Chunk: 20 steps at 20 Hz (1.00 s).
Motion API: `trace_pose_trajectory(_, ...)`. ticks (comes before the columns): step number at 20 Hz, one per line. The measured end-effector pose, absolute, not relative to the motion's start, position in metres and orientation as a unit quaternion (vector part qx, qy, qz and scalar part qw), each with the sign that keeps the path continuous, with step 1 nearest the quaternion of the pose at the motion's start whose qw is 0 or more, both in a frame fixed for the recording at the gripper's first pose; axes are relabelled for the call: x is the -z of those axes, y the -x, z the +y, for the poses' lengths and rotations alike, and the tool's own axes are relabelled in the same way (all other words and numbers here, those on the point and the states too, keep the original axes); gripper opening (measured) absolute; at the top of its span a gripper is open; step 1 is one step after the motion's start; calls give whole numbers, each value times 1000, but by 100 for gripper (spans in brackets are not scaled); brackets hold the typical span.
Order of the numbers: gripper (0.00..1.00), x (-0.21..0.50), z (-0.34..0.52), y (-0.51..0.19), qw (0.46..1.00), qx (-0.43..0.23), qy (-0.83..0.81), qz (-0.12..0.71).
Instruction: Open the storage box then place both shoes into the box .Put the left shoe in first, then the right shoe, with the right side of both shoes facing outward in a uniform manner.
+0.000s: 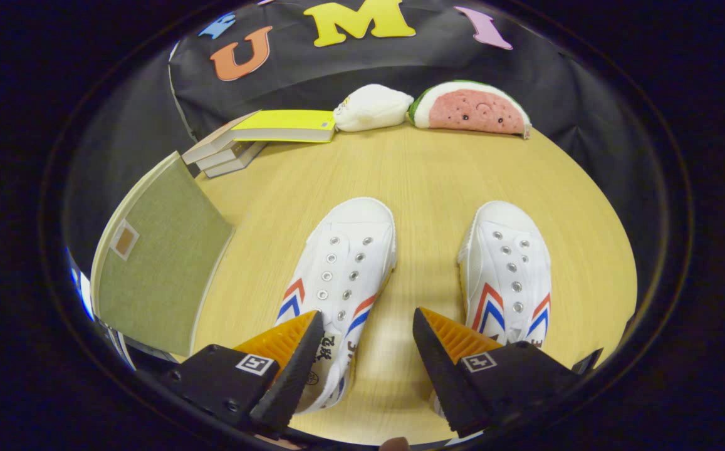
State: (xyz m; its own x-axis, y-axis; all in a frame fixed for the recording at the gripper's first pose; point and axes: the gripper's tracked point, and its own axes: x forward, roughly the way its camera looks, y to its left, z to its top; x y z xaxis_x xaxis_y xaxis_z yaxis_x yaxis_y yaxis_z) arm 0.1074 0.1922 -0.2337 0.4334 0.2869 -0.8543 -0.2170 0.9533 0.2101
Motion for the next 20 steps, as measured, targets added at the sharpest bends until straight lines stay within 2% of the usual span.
trace_pose_trajectory(1, 91, 233, 194, -108, 843, -158, -37, 513)
trace_pose_trajectory(3, 73, 233, 199, -106, 836, -172, -44, 519)
trace_pose_trajectory(6, 30, 231, 204, -103, 831, -173, -57, 526)
trace_pose_trajectory(10, 7, 225, 203, -104, 820, -164, -126, 534)
trace_pose_trajectory(15, 6, 208, 211, -108, 814, -175, -178, 525)
trace_pose_trajectory(20, 6, 138, 224, -84, 832, -177, -181, 494)
